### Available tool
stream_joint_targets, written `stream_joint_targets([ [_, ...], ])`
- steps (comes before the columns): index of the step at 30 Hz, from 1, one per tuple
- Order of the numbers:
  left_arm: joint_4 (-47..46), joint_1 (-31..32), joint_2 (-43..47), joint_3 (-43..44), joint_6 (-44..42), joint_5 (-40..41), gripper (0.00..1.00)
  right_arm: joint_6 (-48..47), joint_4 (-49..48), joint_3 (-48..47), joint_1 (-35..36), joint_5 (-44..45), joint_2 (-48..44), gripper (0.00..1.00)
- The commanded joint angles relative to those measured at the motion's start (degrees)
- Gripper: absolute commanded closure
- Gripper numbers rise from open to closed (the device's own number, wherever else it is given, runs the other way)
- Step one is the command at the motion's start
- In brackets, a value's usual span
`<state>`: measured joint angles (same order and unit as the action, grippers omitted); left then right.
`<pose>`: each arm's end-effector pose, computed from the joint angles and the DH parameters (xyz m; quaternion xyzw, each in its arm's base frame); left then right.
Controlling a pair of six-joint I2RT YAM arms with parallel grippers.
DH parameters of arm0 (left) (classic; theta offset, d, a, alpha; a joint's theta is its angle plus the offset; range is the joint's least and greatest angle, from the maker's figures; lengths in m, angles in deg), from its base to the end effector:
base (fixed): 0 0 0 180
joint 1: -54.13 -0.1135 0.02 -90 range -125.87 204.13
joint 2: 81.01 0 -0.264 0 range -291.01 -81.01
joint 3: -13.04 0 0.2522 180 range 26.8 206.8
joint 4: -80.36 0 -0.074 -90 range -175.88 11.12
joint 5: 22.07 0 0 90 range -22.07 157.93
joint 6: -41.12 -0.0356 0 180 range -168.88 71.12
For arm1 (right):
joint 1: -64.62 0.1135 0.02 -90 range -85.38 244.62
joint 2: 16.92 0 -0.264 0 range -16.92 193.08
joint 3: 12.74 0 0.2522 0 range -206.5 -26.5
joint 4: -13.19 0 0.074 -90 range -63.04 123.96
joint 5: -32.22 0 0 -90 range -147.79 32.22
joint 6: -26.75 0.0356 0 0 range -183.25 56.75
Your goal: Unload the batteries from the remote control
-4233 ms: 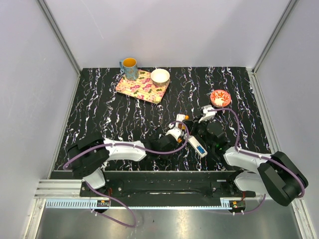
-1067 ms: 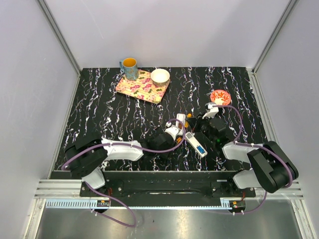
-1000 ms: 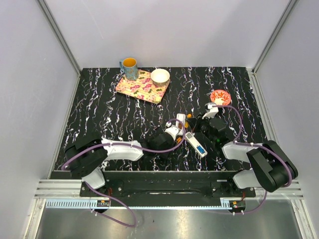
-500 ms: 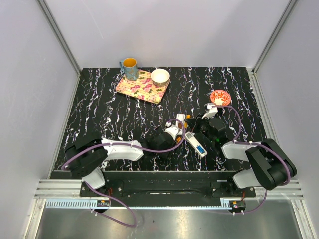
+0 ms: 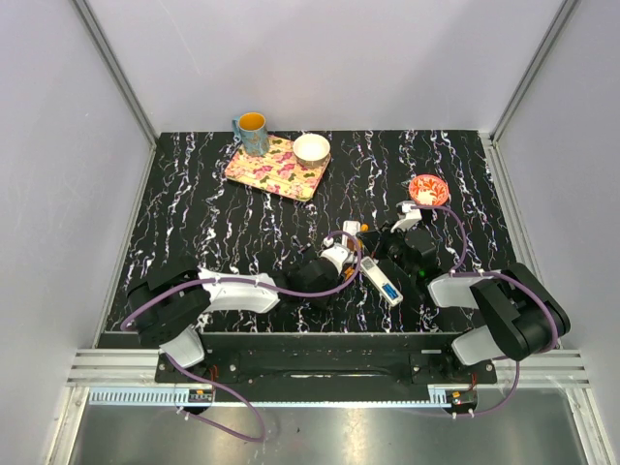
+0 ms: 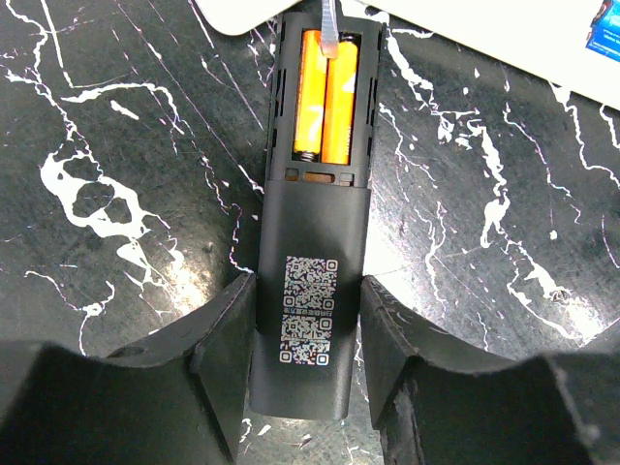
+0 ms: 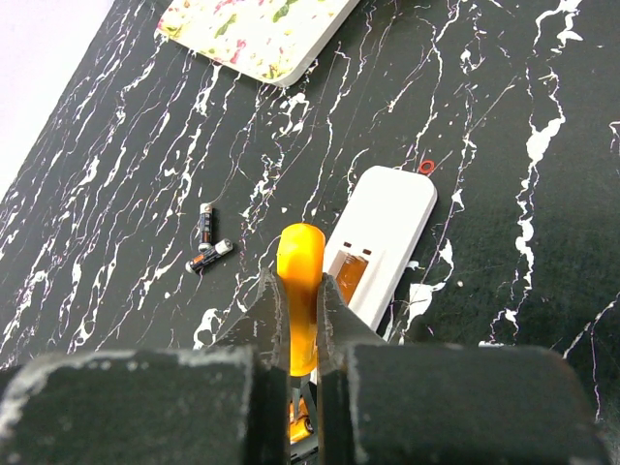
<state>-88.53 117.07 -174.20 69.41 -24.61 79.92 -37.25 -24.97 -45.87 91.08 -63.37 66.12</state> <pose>0.1474 -0.2723 0.1452 0.2720 0.8883 -0.1756 0.3257 0.2290 0.1179 0.1603 -0.0339 0.7747 0.3125 0.5486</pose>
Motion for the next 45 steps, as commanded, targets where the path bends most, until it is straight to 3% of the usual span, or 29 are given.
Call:
stream_joint_targets([
  [1,8.4,0.1,-4.6,-3.1,2.0,-5.7,0.88,-1.0,0.0,0.0,-0.3,0.7,-2.6,1.0],
  [8,8.0,0.1,-4.8,-3.2,2.1,-5.9,0.88,-2.4,3.4,0.2,-0.1,3.2,-6.2,1.0],
  [27,7.8,0.2,-4.7,-3.4,2.4,-5.9,0.88,-1.9,6.5,-0.4,-0.2,4.2,-2.8,1.0],
  [42,7.6,0.1,-5.1,-3.6,2.4,-6.2,0.89,1.1,3.8,-1.0,-0.2,-3.6,-0.8,1.0],
  [45,7.6,0.2,-5.4,-3.3,2.4,-6.3,0.97,3.4,0.3,-0.2,-0.2,-6.3,-0.3,1.0],
])
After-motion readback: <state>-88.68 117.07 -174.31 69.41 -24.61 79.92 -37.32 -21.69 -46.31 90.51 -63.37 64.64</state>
